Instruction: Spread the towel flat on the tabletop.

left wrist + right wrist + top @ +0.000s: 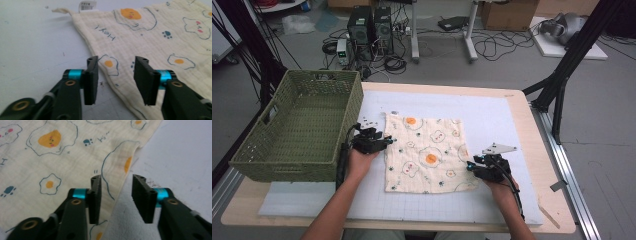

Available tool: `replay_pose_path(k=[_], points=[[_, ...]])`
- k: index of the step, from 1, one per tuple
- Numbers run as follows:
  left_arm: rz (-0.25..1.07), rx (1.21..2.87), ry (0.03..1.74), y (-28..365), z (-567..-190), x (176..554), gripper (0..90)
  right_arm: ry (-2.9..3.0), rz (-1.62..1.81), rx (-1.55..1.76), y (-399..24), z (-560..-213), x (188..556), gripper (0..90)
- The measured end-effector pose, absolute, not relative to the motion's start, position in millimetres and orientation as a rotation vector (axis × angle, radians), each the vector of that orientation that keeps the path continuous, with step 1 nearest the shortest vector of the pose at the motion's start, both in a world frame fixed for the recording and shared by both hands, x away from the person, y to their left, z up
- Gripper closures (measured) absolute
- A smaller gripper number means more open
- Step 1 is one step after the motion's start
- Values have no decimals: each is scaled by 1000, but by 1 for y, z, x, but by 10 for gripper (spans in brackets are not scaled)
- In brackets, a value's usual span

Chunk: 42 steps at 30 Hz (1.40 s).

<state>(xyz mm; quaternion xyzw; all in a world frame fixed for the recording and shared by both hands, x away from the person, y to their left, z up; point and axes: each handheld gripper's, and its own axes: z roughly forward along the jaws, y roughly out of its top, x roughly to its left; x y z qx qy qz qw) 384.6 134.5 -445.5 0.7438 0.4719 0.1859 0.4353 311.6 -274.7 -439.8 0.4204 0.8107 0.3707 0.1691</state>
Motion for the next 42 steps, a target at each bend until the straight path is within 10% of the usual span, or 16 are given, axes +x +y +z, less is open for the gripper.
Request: replay_pose_path(k=[4, 8, 20, 33, 36, 38, 42], points=[[458, 1849, 1144, 134, -442, 378, 492, 2334, 1045, 1211, -274, -444, 310, 872], [432, 1869, 1107, 134, -443, 368, 486, 2347, 957, 1218, -275, -439, 302, 885], [365, 1893, 999, 132, -436, 332, 507, 2263, 1054, 1203, -283, -435, 289, 661], [327, 1996, 964, 129, -452, 307, 544, 2261, 1083, 1172, -279, -437, 287, 610], [387, 2057, 902, 122, -451, 302, 641, 2267, 1053, 1212, -280, -443, 291, 625], [374, 2082, 858, 118, -451, 299, 858, 2270, 1069, 1258, -282, -449, 292, 673], [370, 2110, 858, 119, -448, 300, 869, 2302, 1130, 1302, -287, -448, 292, 866]])
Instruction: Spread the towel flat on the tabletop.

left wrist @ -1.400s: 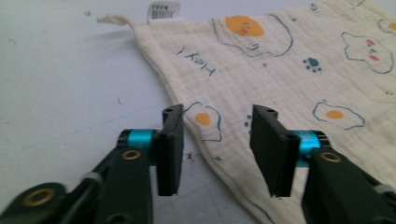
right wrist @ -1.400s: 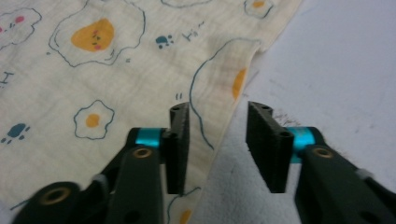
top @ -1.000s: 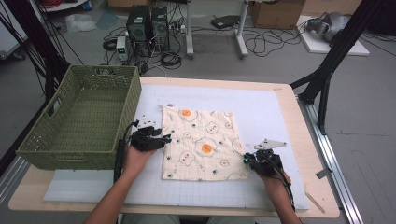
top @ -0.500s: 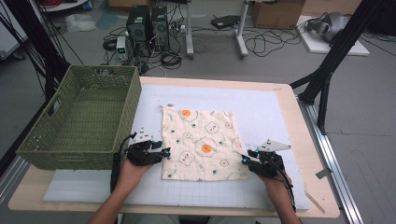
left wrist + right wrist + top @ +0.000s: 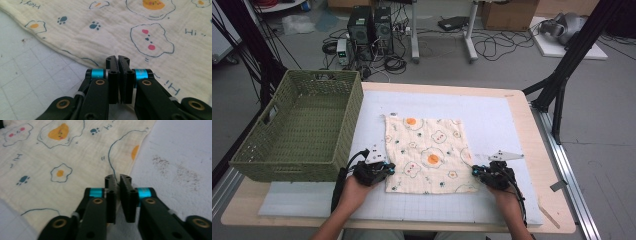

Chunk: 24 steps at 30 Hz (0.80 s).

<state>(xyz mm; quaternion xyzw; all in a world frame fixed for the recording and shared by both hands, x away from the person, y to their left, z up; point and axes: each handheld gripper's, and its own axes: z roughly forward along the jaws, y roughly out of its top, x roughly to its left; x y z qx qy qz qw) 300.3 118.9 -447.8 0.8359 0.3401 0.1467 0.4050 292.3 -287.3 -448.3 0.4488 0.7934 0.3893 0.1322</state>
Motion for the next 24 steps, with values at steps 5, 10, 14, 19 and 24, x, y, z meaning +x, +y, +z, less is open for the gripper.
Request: replay_pose_path(k=[5, 10, 14, 19, 24], points=[[381, 2126, 892, 128, -445, 299, 870, 2344, 1050, 1262, -279, -442, 283, 875], [362, 2131, 919, 137, -443, 296, 869, 2388, 1005, 1215, -268, -436, 267, 854], [340, 2103, 944, 143, -444, 296, 822, 2303, 1031, 1233, -272, -430, 279, 670], [367, 2025, 977, 143, -441, 296, 677, 2204, 1039, 1303, -277, -433, 323, 603], [367, 2000, 994, 145, -443, 298, 670, 2157, 1049, 1327, -265, -440, 364, 590]])
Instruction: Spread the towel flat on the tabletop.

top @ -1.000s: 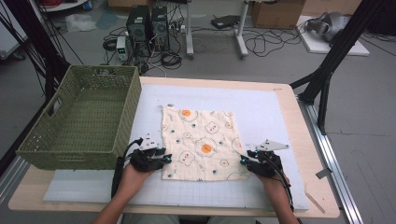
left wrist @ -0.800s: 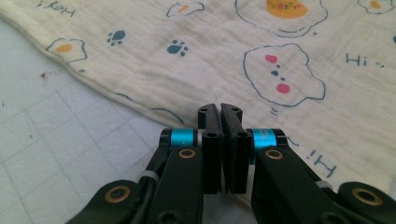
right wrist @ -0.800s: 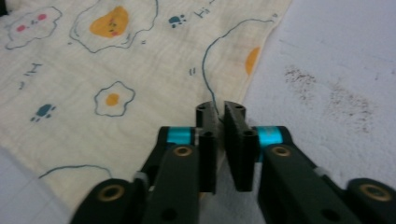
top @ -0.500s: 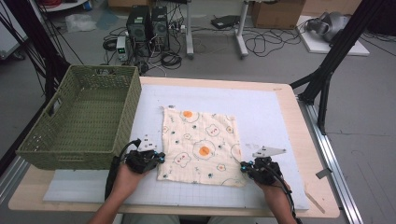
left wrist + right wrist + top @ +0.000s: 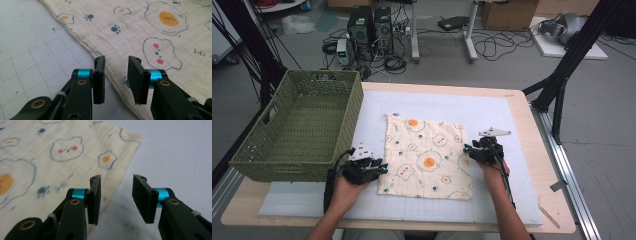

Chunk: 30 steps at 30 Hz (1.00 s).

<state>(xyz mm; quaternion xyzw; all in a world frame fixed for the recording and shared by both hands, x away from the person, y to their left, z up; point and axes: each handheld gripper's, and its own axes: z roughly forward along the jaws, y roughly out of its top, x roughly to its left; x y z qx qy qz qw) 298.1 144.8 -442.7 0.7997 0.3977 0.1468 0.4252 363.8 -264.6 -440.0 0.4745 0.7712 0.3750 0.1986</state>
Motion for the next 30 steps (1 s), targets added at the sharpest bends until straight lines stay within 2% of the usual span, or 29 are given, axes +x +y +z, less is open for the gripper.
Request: replay_pose_path(k=[2, 5, 6, 13, 15, 17, 20, 24, 27, 30], points=[[368, 1983, 1006, 146, -444, 299, 668, 2159, 1029, 1332, -259, -442, 376, 630], [366, 1974, 1010, 148, -444, 300, 666, 2198, 1003, 1307, -252, -448, 388, 773], [363, 1965, 1011, 148, -444, 300, 665, 2207, 1030, 1300, -252, -448, 389, 853], [359, 1946, 1016, 145, -445, 304, 642, 2150, 937, 1331, -260, -446, 388, 870], [358, 1948, 1011, 144, -445, 306, 635, 2140, 937, 1349, -263, -446, 389, 853], [357, 1939, 1015, 141, -445, 310, 622, 2125, 944, 1338, -263, -444, 387, 756], [366, 1941, 1017, 138, -447, 317, 609, 2084, 1001, 1334, -267, -435, 382, 663], [401, 1940, 1021, 135, -449, 323, 617, 2068, 1027, 1324, -275, -425, 372, 603], [414, 1986, 1003, 131, -451, 324, 650, 2068, 1036, 1311, -283, -418, 360, 578], [434, 2029, 975, 127, -451, 323, 755, 2070, 1058, 1288, -291, -414, 345, 560]])
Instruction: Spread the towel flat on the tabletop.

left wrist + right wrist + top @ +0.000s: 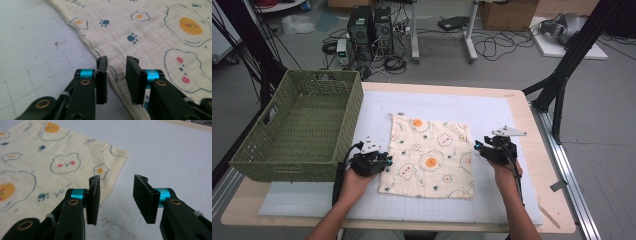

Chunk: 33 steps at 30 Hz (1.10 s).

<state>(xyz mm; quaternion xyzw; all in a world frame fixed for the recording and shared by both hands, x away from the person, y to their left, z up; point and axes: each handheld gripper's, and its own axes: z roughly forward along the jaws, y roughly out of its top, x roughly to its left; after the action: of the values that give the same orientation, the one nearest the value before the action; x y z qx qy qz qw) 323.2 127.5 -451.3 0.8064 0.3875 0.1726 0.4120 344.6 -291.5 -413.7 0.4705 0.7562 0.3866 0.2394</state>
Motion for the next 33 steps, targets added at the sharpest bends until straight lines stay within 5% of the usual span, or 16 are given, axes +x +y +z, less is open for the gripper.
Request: replay_pose_path(k=[3, 9, 14, 23, 33], points=[[456, 2056, 995, 124, -448, 323, 859, 2086, 1064, 1268, -296, -413, 330, 554], [478, 2048, 1024, 127, -447, 319, 857, 2110, 1053, 1226, -307, -417, 298, 537], [471, 1961, 1043, 136, -446, 318, 598, 2094, 1071, 1257, -317, -427, 278, 492], [400, 1720, 951, 149, -435, 317, 205, 2043, 1114, 1247, -317, -422, 265, 276], [402, 1700, 924, 151, -432, 314, 205, 2062, 1146, 1207, -315, -422, 255, 187]])
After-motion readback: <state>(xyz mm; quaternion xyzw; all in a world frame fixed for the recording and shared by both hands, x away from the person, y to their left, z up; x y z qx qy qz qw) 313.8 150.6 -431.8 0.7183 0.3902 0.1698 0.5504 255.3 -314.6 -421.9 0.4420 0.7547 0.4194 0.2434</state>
